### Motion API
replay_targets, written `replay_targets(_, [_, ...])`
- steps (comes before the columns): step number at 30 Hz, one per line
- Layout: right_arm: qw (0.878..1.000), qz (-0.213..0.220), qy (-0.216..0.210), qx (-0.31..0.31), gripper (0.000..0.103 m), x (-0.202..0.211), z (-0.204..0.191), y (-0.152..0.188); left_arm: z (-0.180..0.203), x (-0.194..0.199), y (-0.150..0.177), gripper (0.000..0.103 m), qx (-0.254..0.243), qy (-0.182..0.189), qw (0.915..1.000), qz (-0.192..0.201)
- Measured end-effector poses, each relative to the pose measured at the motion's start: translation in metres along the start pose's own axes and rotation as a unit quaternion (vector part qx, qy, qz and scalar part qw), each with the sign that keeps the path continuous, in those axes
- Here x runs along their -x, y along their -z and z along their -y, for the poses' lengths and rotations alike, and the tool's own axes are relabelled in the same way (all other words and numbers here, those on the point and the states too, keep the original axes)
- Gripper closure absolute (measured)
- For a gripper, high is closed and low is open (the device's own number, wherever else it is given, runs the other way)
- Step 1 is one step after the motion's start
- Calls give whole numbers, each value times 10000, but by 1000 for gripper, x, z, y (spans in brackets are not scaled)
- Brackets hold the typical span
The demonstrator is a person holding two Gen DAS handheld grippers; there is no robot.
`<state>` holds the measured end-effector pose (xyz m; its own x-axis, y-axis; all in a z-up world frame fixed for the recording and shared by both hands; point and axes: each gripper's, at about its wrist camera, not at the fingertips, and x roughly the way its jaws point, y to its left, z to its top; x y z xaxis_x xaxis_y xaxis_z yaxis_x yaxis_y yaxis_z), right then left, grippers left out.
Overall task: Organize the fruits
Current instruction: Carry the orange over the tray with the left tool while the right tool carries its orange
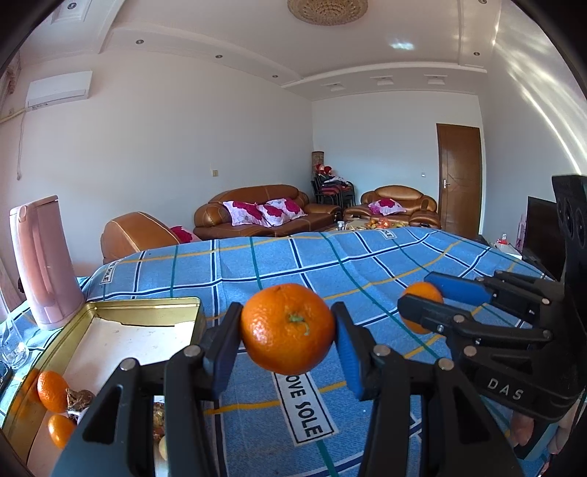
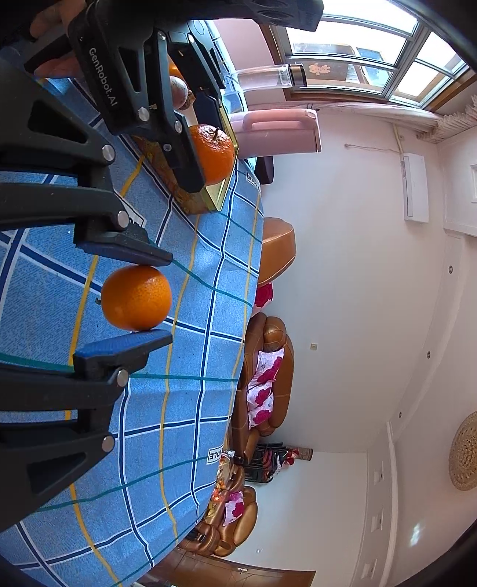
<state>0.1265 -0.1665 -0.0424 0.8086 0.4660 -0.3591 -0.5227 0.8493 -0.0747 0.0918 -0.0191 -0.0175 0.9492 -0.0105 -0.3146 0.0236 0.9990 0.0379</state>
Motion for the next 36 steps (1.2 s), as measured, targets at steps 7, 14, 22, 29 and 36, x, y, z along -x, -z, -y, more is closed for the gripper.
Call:
replay_targets(7, [9998,-39,-184,-1,65,1,-19,1,-12,11,4,53,58,-47,10000,19])
replay_targets(14, [9993,-60,-371,55,65,-1,-39,0,-28,26,6,53,149,-145,9998,52])
replay_targets(22, [9982,-88,-571,160,65,-5,-60,-3,-45,41,10,53,192,-264,9994,86])
replay_targets(29, [9968,-108,-767,201,65,-6,-77,-6,-63,50,14,53,271,-389,9989,32])
replay_targets(36, [9949,-121,-941,343,65,-9,-99,-9,-78,61,15,53,346,-535,9980,57])
